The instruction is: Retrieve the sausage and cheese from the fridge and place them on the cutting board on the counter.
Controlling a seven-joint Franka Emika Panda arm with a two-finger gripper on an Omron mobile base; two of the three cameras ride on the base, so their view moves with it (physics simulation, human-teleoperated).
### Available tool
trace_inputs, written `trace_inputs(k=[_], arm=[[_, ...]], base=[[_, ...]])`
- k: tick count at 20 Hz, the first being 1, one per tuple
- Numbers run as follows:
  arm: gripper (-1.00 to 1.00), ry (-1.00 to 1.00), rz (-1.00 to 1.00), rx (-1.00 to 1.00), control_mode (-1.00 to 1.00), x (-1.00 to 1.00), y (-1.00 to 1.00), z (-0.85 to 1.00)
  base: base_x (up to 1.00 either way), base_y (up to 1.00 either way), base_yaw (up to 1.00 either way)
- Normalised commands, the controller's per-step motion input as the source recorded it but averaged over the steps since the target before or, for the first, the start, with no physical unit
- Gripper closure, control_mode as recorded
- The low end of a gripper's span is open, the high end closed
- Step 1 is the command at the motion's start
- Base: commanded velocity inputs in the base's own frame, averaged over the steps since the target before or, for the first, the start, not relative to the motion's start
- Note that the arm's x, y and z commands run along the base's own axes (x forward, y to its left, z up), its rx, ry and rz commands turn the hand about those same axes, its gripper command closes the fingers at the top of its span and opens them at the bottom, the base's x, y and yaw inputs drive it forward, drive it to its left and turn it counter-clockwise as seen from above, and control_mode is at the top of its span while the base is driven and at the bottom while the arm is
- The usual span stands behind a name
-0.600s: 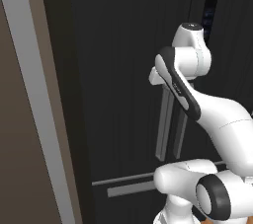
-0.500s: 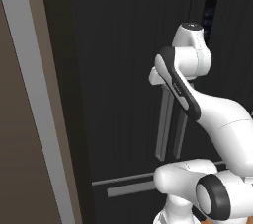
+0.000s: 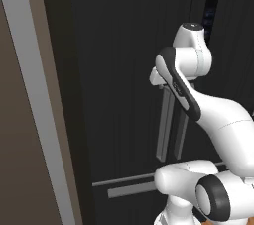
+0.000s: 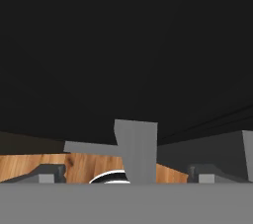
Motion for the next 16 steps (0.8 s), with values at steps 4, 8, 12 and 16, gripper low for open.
trace_inputs(k=[4,8,12,16], arm=[[-1.00,0.00,0.00,0.00,1.00,0.00,0.00,0.00],[-1.00,0.00,0.00,0.00,1.00,0.00,0.00,0.00],[-1.00,0.00,0.00,0.00,1.00,0.00,0.00,0.00],[-1.00,0.00,0.00,0.00,1.00,0.00,0.00,0.00]], base=[[0.00,0.00,0.00],[-0.19,0.00,0.00],[-0.72,-0.02,0.00],[-0.94,0.00,0.00]])
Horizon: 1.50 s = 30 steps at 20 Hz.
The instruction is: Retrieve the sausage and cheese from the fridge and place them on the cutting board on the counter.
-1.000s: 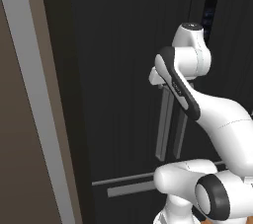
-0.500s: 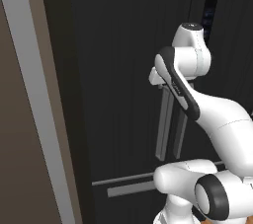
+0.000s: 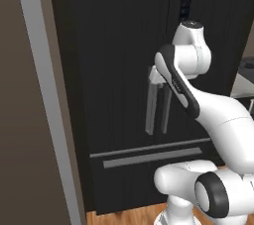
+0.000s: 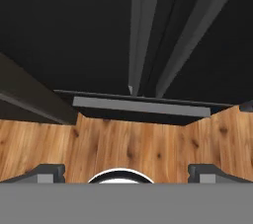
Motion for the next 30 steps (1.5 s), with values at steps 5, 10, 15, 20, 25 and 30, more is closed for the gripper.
trace_inputs(k=[5,10,15,20,25,30], arm=[[-1.00,0.00,0.00,0.00,1.00,0.00,0.00,0.00],[-1.00,0.00,0.00,0.00,1.00,0.00,0.00,0.00],[-1.00,0.00,0.00,0.00,1.00,0.00,0.00,0.00],[-1.00,0.00,0.00,0.00,1.00,0.00,0.00,0.00],[-1.00,0.00,0.00,0.00,1.00,0.00,0.00,0.00],[-1.00,0.00,0.00,0.00,-1.00,0.00,0.00,0.00]], base=[[-0.66,0.00,0.00],[-0.24,0.00,0.00],[0.00,0.00,0.00],[0.00,0.00,0.00],[0.00,0.00,0.00],[0.00,0.00,0.00]])
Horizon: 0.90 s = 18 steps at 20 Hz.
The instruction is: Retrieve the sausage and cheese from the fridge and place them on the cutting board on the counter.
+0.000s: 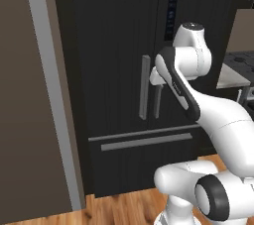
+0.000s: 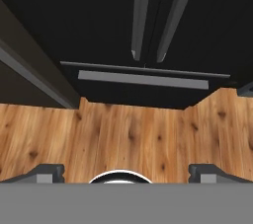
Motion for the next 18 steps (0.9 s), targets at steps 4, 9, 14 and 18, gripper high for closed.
trace_inputs(k=[4,9,14,18], arm=[[-1.00,0.00,0.00,0.00,-1.00,0.00,0.00,0.00],[-1.00,0.00,0.00,0.00,-1.00,0.00,0.00,0.00],[-1.00,-0.02,0.00,-0.01,-1.00,-0.12,0.05,-0.05],[-1.00,-0.22,0.00,-0.01,-1.00,0.12,0.00,-0.45]], base=[[0.00,0.00,0.00],[0.00,0.00,0.00],[0.00,0.00,0.00],[0.00,0.00,0.00]])
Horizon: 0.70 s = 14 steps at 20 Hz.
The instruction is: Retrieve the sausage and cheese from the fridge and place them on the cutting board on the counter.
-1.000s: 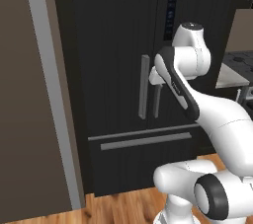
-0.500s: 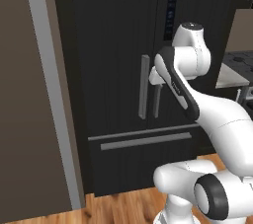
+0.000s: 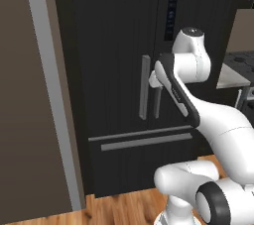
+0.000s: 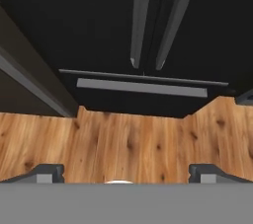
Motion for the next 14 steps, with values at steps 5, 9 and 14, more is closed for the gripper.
trace_inputs(k=[5,9,14], arm=[[-1.00,-0.26,0.00,-0.09,-1.00,0.39,0.00,-0.72],[-1.00,-0.01,0.00,-0.07,-1.00,0.70,0.00,-0.63],[-1.00,-0.24,0.00,0.00,-1.00,0.51,0.00,-0.16]], base=[[0.00,0.00,0.00],[0.00,0.00,0.00],[0.00,0.00,0.00]])
